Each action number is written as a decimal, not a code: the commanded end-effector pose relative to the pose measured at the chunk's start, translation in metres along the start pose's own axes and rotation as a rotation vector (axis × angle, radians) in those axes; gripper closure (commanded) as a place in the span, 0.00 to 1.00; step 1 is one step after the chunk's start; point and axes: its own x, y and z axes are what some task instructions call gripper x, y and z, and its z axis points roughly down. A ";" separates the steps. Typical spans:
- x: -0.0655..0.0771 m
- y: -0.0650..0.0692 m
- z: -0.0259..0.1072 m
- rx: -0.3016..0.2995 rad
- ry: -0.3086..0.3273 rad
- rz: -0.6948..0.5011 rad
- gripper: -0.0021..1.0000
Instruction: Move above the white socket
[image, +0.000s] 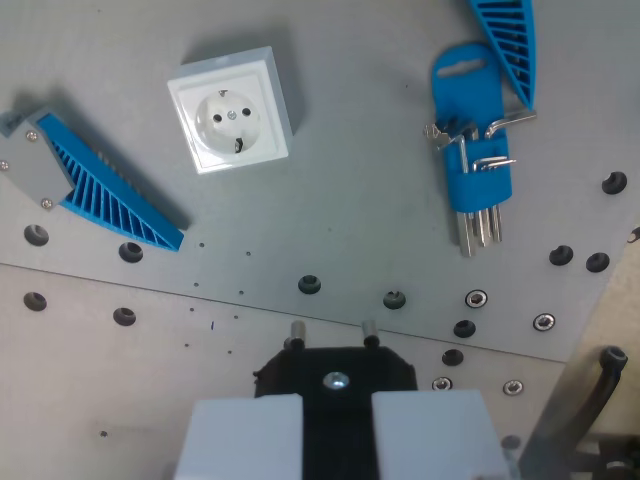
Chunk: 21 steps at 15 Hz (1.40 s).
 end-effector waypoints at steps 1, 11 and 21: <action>0.000 0.000 0.000 0.000 0.000 0.000 1.00; 0.000 -0.001 0.004 0.000 0.003 -0.012 1.00; -0.002 -0.007 0.028 -0.007 0.054 -0.048 1.00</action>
